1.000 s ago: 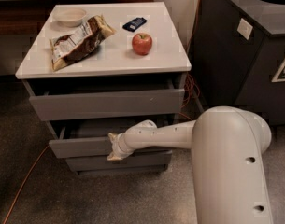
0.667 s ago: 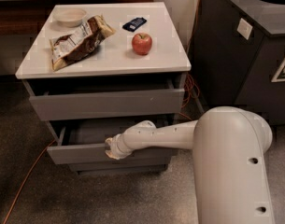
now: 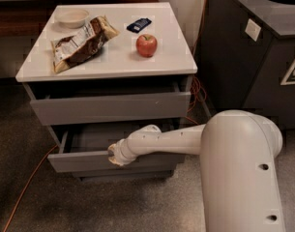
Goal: Open middle drawer
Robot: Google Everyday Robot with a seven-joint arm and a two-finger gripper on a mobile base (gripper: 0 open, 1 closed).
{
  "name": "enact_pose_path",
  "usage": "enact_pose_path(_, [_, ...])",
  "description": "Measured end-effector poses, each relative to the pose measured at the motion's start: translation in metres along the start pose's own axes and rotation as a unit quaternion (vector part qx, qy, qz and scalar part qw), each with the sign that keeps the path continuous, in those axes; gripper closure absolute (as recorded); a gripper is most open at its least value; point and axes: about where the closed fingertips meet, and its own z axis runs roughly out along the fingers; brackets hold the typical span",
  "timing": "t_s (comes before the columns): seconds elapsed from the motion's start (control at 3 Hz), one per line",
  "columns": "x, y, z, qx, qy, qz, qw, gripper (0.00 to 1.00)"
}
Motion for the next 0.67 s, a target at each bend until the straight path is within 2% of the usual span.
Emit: enact_pose_path(0.67, [-0.0012, -0.0005, -0.0017, 0.000, 0.000, 0.000, 1.0000, 1.00])
